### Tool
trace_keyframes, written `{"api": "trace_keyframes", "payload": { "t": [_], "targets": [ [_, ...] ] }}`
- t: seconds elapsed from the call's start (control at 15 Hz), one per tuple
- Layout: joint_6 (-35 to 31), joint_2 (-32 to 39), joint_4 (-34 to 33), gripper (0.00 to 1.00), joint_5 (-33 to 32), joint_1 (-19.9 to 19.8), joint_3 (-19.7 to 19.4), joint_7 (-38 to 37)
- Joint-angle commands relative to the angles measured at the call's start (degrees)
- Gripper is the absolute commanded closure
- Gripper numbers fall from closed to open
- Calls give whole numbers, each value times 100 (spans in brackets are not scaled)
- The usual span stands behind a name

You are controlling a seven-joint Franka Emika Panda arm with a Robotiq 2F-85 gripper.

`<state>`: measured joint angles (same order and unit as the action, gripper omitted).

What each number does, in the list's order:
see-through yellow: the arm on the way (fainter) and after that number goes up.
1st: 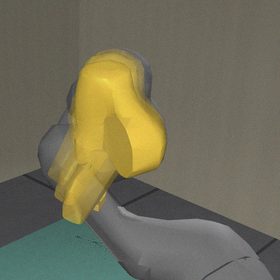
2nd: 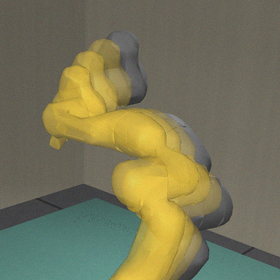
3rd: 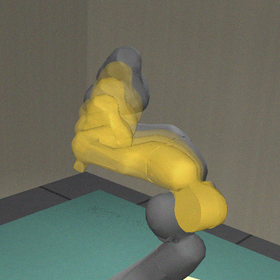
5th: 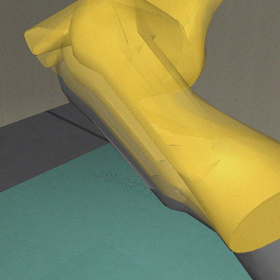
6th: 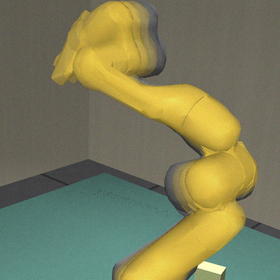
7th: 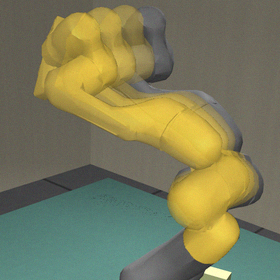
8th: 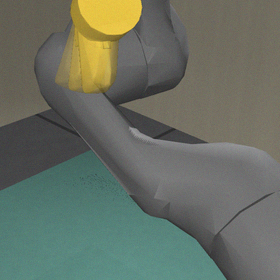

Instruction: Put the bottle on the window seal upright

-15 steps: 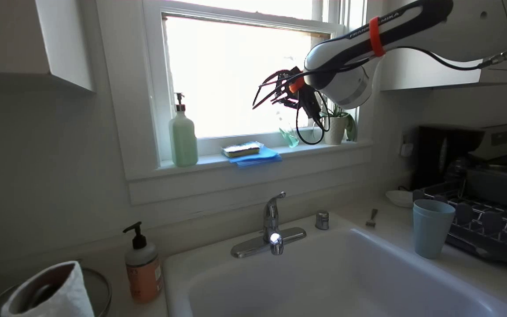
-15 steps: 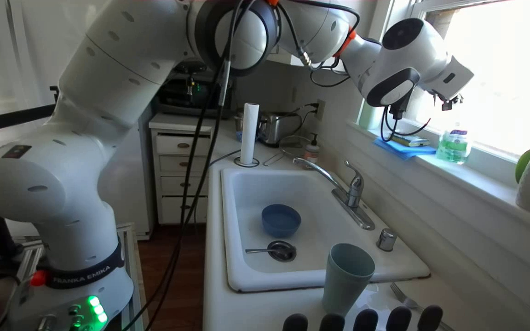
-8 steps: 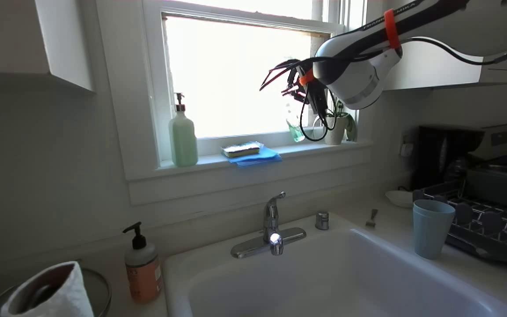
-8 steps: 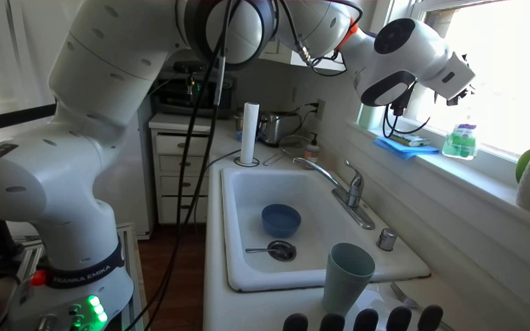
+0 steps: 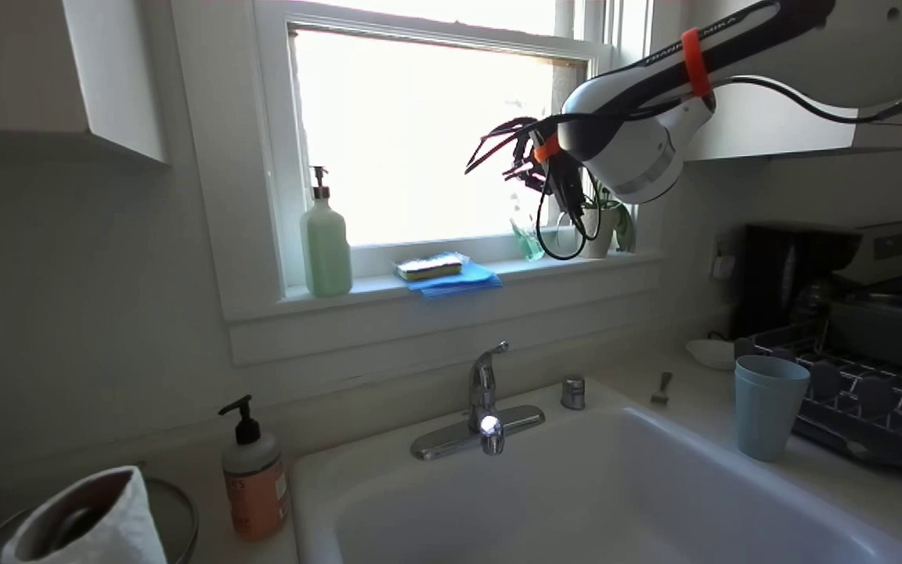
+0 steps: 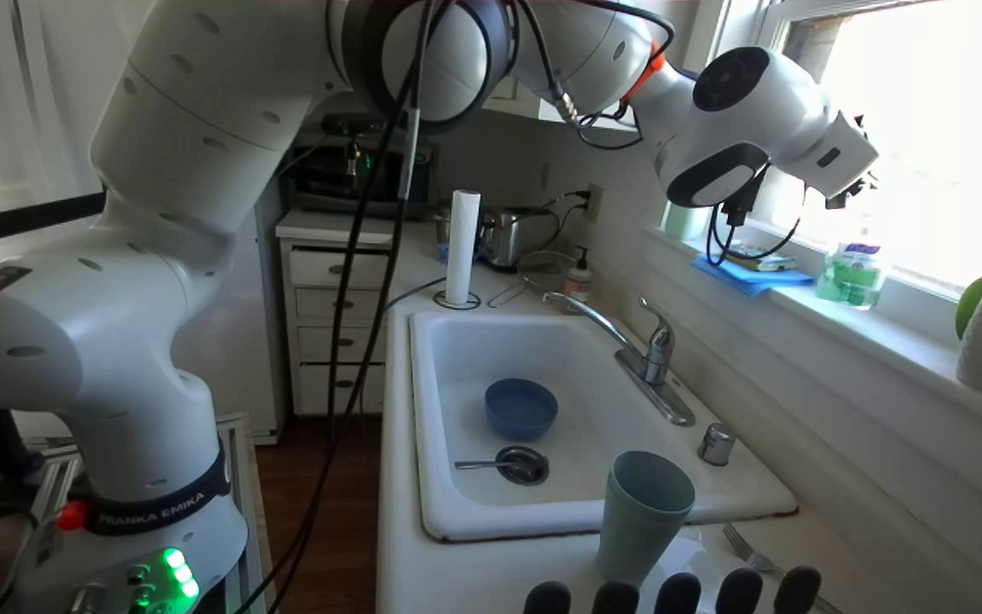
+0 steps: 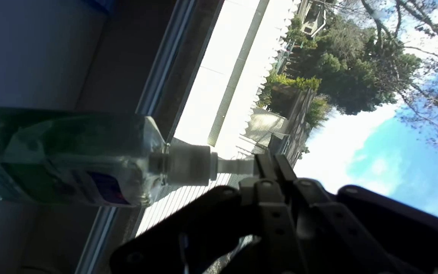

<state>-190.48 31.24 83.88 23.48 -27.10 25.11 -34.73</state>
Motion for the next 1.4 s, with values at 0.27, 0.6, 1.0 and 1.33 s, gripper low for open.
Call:
{"api": "trace_keyframes", "payload": {
  "t": [0.27, 0.6, 1.0, 1.33],
  "targets": [
    [-762, 131, -58, 99, 599, 904, -1170, -423],
    [-1537, 296, -259, 99, 1147, 1224, -1309, -559],
    [-2451, 662, -676, 99, 2597, 1951, -1958, -364],
    [-3111, 1121, -1433, 99, 2768, 2110, -1897, -474]
  ]
}}
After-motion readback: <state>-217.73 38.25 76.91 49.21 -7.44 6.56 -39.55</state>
